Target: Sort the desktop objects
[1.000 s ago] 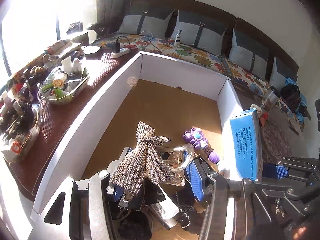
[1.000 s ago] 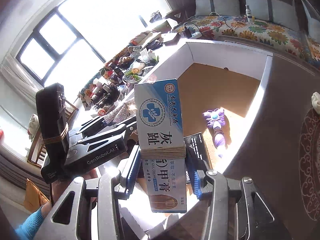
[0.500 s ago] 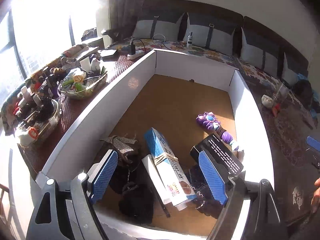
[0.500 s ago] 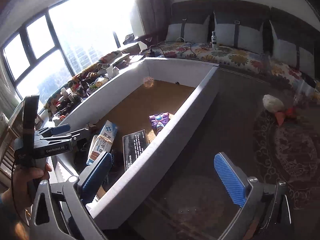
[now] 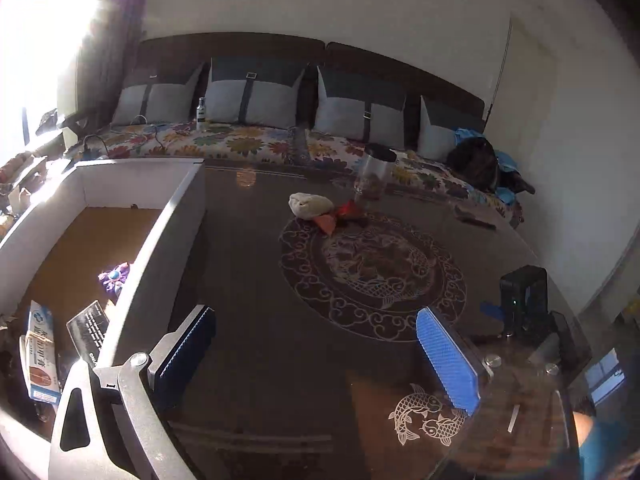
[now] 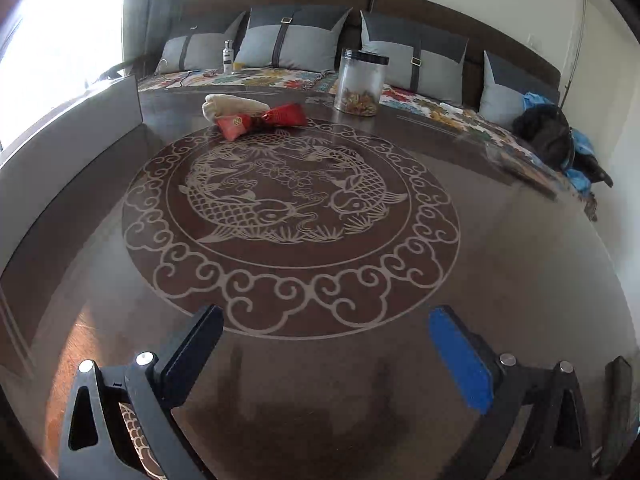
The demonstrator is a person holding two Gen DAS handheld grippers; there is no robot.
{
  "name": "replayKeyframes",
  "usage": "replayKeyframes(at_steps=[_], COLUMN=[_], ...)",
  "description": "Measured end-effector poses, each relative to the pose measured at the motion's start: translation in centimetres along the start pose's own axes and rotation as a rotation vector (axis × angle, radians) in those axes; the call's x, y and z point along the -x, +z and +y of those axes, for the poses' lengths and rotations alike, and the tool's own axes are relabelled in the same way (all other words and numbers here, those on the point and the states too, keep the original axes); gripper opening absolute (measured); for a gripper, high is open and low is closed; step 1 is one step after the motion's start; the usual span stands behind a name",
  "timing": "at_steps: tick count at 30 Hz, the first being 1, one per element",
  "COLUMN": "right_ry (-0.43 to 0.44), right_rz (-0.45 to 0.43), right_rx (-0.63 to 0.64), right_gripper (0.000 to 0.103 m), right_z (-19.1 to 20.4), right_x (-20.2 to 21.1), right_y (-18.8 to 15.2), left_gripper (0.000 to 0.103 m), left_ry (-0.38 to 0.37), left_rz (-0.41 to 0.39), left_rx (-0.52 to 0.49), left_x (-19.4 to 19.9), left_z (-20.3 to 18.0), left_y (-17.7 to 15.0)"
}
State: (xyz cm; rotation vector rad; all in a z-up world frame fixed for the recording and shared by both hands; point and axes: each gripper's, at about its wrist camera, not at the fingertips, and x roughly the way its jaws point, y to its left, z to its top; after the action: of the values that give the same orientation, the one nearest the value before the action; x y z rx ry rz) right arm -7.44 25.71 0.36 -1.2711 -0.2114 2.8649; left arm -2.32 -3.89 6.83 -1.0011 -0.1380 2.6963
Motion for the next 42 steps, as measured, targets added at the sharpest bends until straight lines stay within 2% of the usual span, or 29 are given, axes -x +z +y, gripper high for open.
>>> replayKeyframes(at_steps=[3, 5, 8, 12, 23, 32, 42], right_ry=[-0.005, -0.002, 0.029, 0.028, 0.071, 0.085, 0.083], right_rz=[0.026, 0.051, 0.09, 0.095, 0.145, 0.14, 0.117], right_rx=[-0.002, 0.012, 0.033, 0.076, -0.046, -0.066, -0.07], right_gripper=[0.103, 0.103, 0.103, 0.103, 0.103, 0.103, 0.103], right_z=[-0.6, -0.4, 0.2, 0.7, -1.2, -1.3, -1.2], right_x=[-1.5, -2.5, -3.3, -3.9, -4.8, -4.8, -4.8], right_y=[1.1, 1.4, 1.5, 1.6, 1.6, 1.5, 1.4], left_gripper=[0.102, 0.102, 0.102, 0.102, 0.102, 0.102, 0.103], left_ry=[0.024, 0.043, 0.067, 0.109, 0.173, 0.194, 0.185], left_rz=[0.099, 0.145, 0.176, 0.201, 0.226, 0.27, 0.278], left_rx=[-0.054, -0.055, -0.041, -0.039, -0.044, -0.051, -0.067], left_x=[-5.8, -8.8, -11.6, -14.0, -15.9, -16.9, -18.1], left_z=[-2.9, -3.6, -3.8, -3.5, -1.5, -0.2, 0.4], left_y=[-1.8, -2.6, -3.3, -3.2, -3.0, -3.6, -2.5])
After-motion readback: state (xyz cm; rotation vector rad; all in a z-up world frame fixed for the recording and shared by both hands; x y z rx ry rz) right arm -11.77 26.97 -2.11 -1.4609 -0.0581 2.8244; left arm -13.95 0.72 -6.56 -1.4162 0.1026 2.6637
